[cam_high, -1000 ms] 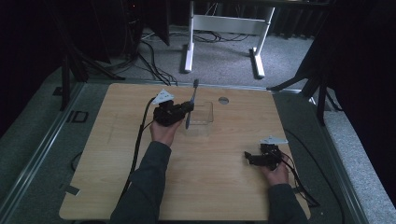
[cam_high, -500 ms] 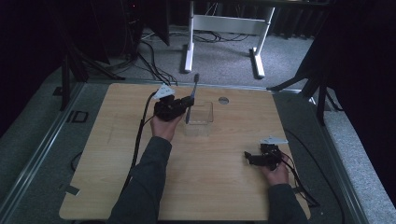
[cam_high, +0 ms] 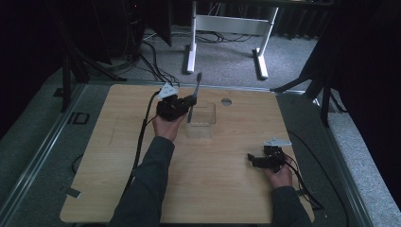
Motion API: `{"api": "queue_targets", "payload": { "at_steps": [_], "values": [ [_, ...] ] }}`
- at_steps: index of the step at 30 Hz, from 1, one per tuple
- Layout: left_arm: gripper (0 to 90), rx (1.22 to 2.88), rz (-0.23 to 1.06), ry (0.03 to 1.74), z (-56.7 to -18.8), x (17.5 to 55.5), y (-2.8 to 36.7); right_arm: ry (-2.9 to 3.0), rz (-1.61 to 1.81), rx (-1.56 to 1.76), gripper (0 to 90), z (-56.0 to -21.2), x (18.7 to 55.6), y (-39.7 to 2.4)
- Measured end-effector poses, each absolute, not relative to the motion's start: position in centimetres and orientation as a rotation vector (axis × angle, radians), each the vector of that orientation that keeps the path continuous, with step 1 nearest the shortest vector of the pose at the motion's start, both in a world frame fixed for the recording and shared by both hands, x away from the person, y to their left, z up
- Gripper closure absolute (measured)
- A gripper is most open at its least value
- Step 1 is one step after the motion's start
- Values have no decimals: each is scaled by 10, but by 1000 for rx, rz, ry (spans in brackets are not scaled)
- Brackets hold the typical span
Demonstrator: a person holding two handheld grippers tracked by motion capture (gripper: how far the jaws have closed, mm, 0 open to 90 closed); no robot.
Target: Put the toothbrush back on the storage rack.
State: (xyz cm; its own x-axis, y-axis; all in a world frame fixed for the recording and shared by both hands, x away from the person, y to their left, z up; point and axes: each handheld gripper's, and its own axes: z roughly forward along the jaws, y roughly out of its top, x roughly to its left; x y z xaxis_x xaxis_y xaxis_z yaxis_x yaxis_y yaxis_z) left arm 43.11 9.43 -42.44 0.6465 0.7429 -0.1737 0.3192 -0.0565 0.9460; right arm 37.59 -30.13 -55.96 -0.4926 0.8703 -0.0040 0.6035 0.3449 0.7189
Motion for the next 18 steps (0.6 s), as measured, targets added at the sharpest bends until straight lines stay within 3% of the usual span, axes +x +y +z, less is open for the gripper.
{"api": "queue_targets", "payload": {
  "at_steps": [18],
  "values": [
    [787, 1610, 493, 892, -430, 435, 87, 2228, 943, 1298, 135, -560, 376, -301]
  ]
}}
